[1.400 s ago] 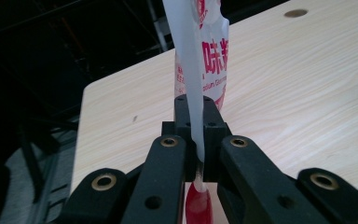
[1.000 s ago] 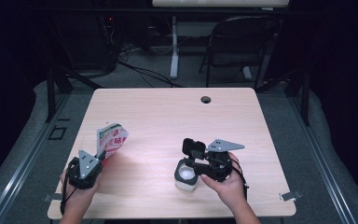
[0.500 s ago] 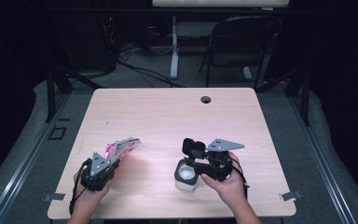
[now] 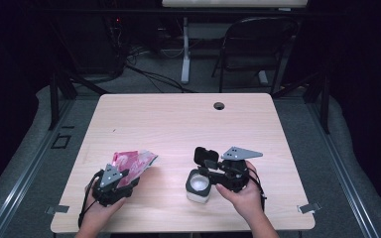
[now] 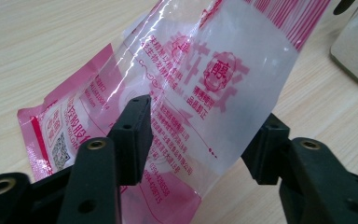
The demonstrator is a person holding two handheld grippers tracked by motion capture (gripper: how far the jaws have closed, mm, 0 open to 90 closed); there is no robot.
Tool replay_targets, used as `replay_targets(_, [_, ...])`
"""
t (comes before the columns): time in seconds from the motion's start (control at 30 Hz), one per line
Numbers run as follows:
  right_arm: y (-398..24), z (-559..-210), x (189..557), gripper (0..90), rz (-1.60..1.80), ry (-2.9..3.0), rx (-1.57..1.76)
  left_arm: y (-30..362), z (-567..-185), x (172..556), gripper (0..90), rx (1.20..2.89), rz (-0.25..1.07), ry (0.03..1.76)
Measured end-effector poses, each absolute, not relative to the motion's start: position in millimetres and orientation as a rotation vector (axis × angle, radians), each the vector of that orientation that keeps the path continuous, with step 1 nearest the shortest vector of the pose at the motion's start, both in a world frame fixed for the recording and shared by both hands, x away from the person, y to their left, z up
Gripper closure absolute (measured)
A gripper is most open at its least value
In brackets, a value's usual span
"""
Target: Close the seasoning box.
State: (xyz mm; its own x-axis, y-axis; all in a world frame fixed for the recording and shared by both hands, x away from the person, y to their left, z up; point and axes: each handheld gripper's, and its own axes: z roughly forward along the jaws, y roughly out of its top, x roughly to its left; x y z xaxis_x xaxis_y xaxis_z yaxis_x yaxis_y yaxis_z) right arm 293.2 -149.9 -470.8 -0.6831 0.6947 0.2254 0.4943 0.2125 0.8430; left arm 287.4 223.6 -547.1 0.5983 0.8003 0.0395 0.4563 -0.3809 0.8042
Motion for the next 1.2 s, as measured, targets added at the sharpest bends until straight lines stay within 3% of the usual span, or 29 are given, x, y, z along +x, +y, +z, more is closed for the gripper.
replay_targets(0.3, [-151, -469, 294, 62.9, 1.462, 2.28, 1.138, 218, -544, 285, 47.7, 2.051, 0.509, 0.97])
replay_targets(0.73, [-156, -464, 295, 64.4, 1.45, 2.272, 1.154, 213, -538, 280, 32.1, 2.034, 0.474, 0.939])
replay_targets(1.2, [-174, -463, 308, 62.4, 1.43, 2.209, 1.24, 222, -536, 276, 35.0, 2.019, 0.5, 0.999])
